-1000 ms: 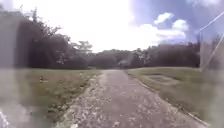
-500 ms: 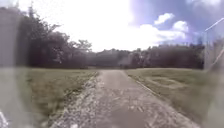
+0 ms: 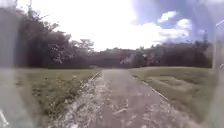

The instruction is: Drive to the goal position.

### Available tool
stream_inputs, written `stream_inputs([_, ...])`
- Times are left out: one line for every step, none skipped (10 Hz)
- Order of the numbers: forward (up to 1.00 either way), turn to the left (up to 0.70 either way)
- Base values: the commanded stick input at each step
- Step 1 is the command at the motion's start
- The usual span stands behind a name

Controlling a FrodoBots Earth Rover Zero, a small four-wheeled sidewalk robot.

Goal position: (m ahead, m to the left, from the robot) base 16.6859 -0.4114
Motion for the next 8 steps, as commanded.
stream_inputs([1.0, 0.0])
stream_inputs([1.0, 0.0])
stream_inputs([1.0, 0.0])
stream_inputs([1.0, 0.0])
stream_inputs([1.0, 0.0])
stream_inputs([1.0, 0.0])
stream_inputs([1.0, 0.0])
stream_inputs([1.0, 0.0])
